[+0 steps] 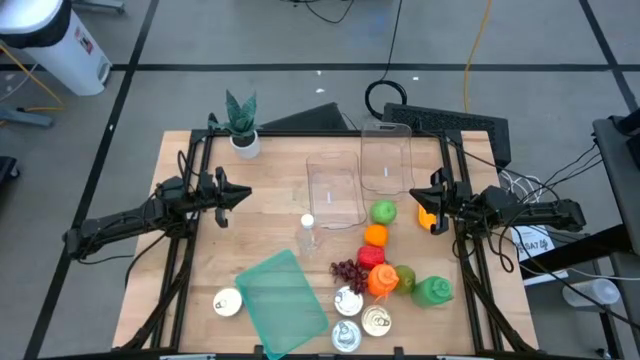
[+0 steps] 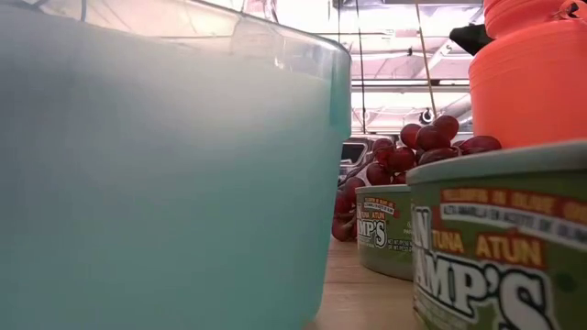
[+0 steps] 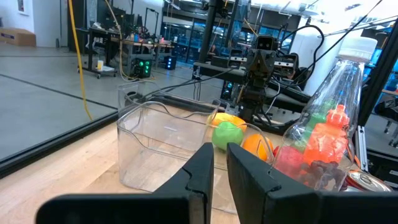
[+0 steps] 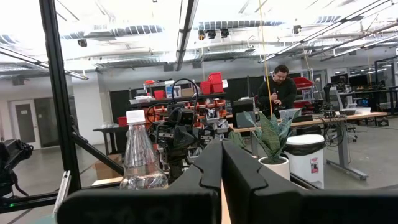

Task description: Pick & Place Food Item

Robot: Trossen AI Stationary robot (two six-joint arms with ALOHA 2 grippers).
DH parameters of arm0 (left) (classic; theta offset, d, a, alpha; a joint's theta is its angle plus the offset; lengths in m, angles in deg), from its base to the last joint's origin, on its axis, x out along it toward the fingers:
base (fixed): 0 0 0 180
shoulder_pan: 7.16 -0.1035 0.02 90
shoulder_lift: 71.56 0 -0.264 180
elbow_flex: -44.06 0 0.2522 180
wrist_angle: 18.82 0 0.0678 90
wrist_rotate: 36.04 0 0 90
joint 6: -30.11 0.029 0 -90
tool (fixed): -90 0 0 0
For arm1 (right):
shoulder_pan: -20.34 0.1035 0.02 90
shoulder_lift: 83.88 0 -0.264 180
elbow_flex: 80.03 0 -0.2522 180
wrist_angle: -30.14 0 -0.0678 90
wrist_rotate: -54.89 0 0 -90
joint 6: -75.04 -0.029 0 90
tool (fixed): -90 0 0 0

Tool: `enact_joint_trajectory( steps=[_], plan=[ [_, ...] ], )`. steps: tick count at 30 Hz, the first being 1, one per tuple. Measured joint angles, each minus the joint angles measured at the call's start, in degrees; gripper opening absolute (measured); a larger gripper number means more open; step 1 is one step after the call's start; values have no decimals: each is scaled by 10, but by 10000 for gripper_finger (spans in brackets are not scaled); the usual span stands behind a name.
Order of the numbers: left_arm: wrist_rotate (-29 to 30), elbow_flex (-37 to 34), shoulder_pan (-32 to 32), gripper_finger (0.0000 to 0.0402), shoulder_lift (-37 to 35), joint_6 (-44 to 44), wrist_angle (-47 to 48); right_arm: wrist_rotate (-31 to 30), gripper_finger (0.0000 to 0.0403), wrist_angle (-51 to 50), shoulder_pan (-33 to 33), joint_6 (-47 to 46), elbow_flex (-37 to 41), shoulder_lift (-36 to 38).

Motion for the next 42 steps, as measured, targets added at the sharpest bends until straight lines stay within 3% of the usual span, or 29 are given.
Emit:
enact_joint_trajectory(
  steps=[17, 26, 31, 34, 37, 42],
  plan=[
    [12, 0, 0, 51, 0, -6, -77, 0, 0, 5, 0, 0, 0, 0],
    [8, 0, 0, 51, 0, -22, -55, -1, 0, 4, 0, 11, 0, 0],
    [9, 0, 0, 51, 0, -23, -55, -47, 3, 54, 0, 44, -7, -2],
    [23, 0, 0, 51, 3, -25, -55, -44, 19, 31, 2, 88, -49, -15],
    [39, 0, 0, 51, 2, -25, -55, -45, 43, -43, 9, 125, -141, -52],
    [72, 0, 0, 51, 2, -25, -49, -63, 70, -257, 21, 135, -324, -157]
  ],
)
